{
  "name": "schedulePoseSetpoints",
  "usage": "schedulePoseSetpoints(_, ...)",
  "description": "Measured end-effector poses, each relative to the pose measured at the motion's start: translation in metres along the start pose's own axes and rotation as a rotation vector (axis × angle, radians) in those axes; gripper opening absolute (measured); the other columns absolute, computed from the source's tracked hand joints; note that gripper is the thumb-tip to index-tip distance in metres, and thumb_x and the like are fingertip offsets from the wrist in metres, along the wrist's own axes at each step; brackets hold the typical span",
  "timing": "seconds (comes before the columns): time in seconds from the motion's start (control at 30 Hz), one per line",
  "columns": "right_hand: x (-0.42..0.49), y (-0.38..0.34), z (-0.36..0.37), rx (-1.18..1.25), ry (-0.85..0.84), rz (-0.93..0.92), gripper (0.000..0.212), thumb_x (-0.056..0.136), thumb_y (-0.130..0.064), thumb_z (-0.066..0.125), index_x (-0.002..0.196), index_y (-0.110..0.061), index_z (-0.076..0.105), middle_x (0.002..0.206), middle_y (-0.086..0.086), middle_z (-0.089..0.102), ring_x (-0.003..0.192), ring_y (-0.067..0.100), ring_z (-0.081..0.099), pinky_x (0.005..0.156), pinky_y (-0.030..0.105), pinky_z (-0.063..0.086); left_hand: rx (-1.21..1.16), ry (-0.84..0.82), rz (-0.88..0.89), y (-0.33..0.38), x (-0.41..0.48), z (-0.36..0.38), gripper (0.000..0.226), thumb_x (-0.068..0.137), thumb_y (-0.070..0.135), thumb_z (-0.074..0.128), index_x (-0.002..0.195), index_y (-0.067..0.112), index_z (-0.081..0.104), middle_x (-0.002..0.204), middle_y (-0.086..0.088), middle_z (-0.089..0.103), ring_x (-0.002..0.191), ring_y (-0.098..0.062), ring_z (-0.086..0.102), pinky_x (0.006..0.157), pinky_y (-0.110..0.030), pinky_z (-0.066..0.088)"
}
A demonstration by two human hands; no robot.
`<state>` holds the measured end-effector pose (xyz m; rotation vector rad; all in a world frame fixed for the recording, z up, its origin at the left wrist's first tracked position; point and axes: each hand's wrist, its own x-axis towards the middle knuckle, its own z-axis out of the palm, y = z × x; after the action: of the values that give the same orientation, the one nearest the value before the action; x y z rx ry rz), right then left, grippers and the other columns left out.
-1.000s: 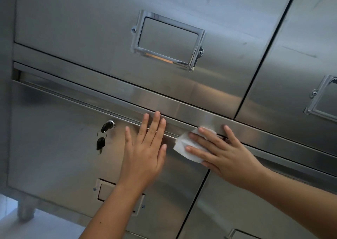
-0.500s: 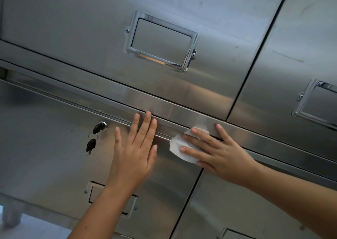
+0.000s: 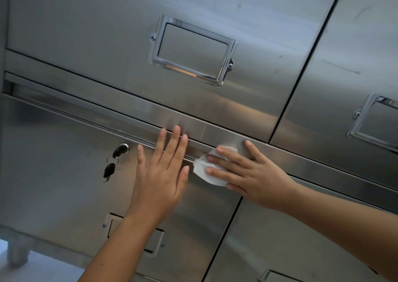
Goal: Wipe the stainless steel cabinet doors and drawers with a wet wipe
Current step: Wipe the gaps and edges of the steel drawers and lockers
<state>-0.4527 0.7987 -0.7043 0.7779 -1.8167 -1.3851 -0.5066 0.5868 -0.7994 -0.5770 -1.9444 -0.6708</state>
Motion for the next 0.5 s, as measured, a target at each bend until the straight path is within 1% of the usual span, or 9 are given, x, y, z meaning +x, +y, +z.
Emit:
schedulePoseSetpoints(0.1,-0.0106,-0.0028,0.0018,0.018,0.008,0.01,0.05,0.093,-0.024,0.042,0.142,-0.025,0.037,0.146,-0.001,0.038,0.137,0.021,0.03,0.108,0.048,0.018,0.008,0.003,-0.009,-0.0039,0.0001,-0.0046,0.056,0.093,0.033,0.029,0.144,0.009,0.025,0.152,-0.007,0.02,0.14,-0.021,0.013,0.105,-0.059,0.011)
schedulePoseSetpoints(0.17,-0.0113,-0.0042,0.0033,0.031,0.009,-0.002,0.057,0.087,-0.015,0.038,0.143,-0.021,0.035,0.148,0.001,0.035,0.138,0.022,0.028,0.109,0.047,0.016,0.001,0.007,-0.021,-0.0053,0.0004,-0.0059,0.056,0.093,0.033,0.029,0.144,0.009,0.026,0.152,-0.007,0.021,0.14,-0.02,0.012,0.104,-0.059,0.008)
schedulePoseSetpoints(0.27,-0.0107,-0.0055,0.0015,0.054,0.008,0.021,0.065,0.08,-0.008,0.036,0.144,-0.014,0.033,0.15,0.002,0.029,0.138,0.023,0.027,0.111,0.044,0.013,-0.017,0.016,-0.028,-0.0043,0.0011,-0.0053,0.056,0.093,0.032,0.029,0.144,0.009,0.025,0.152,-0.007,0.02,0.14,-0.021,0.011,0.105,-0.059,0.008)
schedulePoseSetpoints(0.37,-0.0095,-0.0081,-0.003,0.068,0.012,0.054,0.061,0.081,-0.01,0.045,0.141,-0.006,0.035,0.15,0.004,0.027,0.137,0.021,0.027,0.11,0.042,0.017,-0.027,0.013,-0.045,-0.0017,0.0023,-0.0022,0.056,0.094,0.033,0.028,0.145,0.01,0.023,0.153,-0.006,0.017,0.141,-0.021,0.011,0.106,-0.059,0.009)
schedulePoseSetpoints(0.5,-0.0095,-0.0005,-0.0065,0.037,0.005,0.059,0.058,0.085,-0.018,0.048,0.141,-0.009,0.037,0.149,0.004,0.026,0.137,0.019,0.027,0.109,0.042,0.015,-0.049,-0.001,-0.058,0.0035,0.0034,0.0019,0.057,0.094,0.034,0.026,0.145,0.011,0.019,0.154,-0.005,0.014,0.142,-0.02,0.007,0.107,-0.058,0.006)
